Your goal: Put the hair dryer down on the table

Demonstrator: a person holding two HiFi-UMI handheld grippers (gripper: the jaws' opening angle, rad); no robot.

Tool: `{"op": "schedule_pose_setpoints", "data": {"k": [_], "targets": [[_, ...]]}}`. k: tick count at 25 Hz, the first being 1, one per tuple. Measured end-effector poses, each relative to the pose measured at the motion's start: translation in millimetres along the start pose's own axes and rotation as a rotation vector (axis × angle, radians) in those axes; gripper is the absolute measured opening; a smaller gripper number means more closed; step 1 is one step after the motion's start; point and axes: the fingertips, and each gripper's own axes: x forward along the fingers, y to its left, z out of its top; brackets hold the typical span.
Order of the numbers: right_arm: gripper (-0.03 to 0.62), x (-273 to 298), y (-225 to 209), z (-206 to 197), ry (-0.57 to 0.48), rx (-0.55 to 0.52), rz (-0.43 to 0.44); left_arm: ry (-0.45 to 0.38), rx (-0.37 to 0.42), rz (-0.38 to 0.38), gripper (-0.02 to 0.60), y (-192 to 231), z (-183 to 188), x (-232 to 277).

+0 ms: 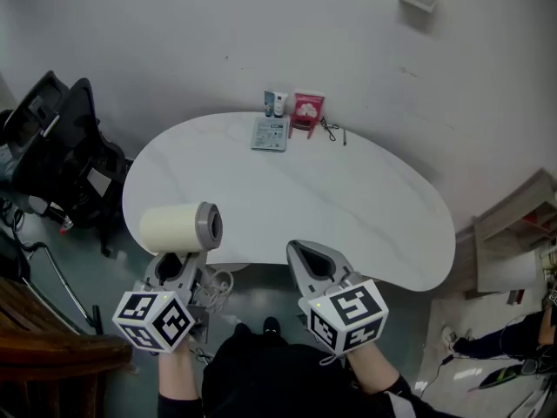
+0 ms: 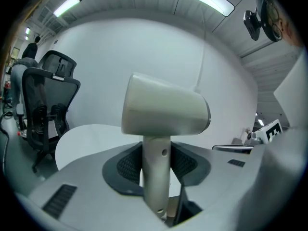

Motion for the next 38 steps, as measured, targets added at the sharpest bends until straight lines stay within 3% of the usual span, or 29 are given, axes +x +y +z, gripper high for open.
{"op": "schedule_pose_setpoints", "data": {"k": [13,25,38], "targets": [[0.002,10,-4,9,-0.005,0.009,0.037,-0.054,0.076,0.076,0.164,15,42,-2],[0.002,59,1,13,0.037,0.012,0.038,-0.008,0.023,0.064,0.164,48,37,30],[0.002,121,5,23,0.082,0.011,0.025,0.017,-0.004,0.03,0.164,89,55,71]]}}
